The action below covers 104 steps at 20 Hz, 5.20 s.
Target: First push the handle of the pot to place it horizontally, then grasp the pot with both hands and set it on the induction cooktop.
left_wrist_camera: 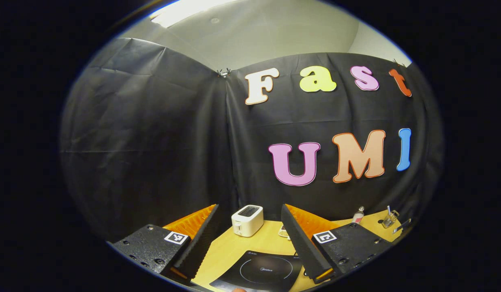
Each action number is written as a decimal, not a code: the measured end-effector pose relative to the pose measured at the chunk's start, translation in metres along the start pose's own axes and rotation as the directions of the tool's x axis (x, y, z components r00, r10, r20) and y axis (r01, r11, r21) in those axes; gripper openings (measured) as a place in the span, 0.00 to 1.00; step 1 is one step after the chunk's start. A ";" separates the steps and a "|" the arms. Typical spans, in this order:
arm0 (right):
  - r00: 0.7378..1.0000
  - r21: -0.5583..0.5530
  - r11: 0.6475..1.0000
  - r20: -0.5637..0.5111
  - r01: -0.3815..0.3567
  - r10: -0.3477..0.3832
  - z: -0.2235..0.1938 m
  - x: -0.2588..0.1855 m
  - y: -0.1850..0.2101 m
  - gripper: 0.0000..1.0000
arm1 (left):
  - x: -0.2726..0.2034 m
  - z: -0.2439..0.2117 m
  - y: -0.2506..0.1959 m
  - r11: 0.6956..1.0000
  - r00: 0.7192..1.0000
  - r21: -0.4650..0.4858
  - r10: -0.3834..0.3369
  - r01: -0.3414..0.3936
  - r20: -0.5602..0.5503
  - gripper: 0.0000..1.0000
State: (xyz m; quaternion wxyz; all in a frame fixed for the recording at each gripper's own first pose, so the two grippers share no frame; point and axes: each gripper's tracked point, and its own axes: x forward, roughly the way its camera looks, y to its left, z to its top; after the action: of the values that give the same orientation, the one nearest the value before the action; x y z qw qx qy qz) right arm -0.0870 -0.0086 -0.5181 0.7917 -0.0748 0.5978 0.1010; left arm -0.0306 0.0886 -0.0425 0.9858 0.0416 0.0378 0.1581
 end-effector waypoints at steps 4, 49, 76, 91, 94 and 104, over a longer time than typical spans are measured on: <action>0.999 -0.002 1.000 0.038 0.014 -0.014 0.010 -0.003 -0.002 0.23 | 0.000 -0.020 -0.006 1.000 0.998 -0.006 -0.023 0.023 -0.053 0.96; 0.960 0.149 0.989 0.273 0.025 -0.065 0.059 -0.022 -0.009 1.00 | -0.006 -0.317 -0.204 0.855 0.547 -0.263 -0.494 0.446 -0.676 0.96; 0.997 0.274 0.959 -0.012 -0.076 0.082 0.019 0.051 0.011 0.97 | -0.015 -0.435 -0.227 0.855 0.308 -0.191 -0.369 0.482 -0.877 0.96; 0.982 0.392 0.911 -0.080 -0.129 0.174 0.000 0.066 0.017 0.58 | -0.004 -0.446 -0.227 0.867 0.308 -0.156 -0.328 0.473 -0.893 0.65; 0.983 0.378 0.916 -0.060 -0.136 0.171 0.005 0.063 0.015 0.58 | -0.013 -0.442 -0.225 0.872 0.314 -0.155 -0.326 0.464 -0.892 0.67; 0.984 0.353 0.920 0.011 -0.172 0.179 0.016 0.037 -0.003 0.58 | -0.023 -0.407 -0.231 0.882 0.404 -0.117 -0.323 0.457 -0.856 0.65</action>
State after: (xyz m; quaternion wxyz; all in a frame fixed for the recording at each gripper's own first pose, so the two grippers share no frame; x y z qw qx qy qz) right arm -0.0612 -0.0054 -0.5492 0.7736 0.1212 0.6189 0.0619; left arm -0.0165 -0.1083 -0.4673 0.8389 0.0148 0.5382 -0.0802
